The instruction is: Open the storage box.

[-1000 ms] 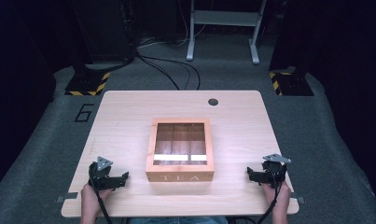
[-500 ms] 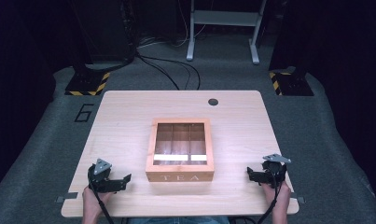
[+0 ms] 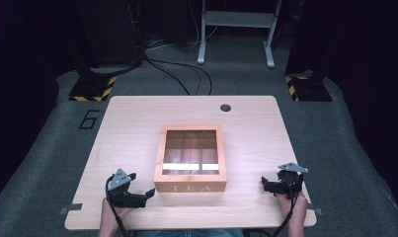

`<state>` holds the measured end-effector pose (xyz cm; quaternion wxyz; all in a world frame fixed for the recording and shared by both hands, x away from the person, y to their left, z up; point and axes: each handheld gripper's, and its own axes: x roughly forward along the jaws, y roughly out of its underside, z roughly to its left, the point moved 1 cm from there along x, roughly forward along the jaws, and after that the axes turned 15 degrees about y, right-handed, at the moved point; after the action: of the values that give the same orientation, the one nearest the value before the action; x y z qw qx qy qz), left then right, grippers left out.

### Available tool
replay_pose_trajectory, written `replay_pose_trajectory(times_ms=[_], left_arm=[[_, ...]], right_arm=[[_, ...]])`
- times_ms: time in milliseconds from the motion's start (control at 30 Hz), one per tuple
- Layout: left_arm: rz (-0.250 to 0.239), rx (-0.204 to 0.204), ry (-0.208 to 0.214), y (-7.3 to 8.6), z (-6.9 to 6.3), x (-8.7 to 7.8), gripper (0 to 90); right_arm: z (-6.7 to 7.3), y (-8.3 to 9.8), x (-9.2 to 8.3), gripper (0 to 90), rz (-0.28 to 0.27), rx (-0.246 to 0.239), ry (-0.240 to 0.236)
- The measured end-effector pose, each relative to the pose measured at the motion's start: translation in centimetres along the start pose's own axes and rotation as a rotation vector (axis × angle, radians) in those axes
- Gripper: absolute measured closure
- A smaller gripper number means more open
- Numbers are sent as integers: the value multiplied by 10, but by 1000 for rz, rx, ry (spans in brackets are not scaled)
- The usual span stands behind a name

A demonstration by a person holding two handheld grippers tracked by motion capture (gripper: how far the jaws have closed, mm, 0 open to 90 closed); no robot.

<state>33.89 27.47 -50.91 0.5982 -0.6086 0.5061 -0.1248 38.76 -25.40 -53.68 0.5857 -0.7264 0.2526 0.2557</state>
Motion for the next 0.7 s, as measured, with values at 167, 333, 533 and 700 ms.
replay_pose_trajectory(times_ms=[167,333,533,700], left_arm=[[-14,30,17,-8,-5,10,0],[-36,52,33,-15,-10,22,2],[-31,80,47,-17,-13,31,37],[-28,97,61,-17,-15,34,122]], right_arm=[[0,0,0,14,0,0,0],[0,0,0,15,-2,-2,0],[0,0,0,15,-1,-1,0],[0,0,0,15,-1,-1,0]])
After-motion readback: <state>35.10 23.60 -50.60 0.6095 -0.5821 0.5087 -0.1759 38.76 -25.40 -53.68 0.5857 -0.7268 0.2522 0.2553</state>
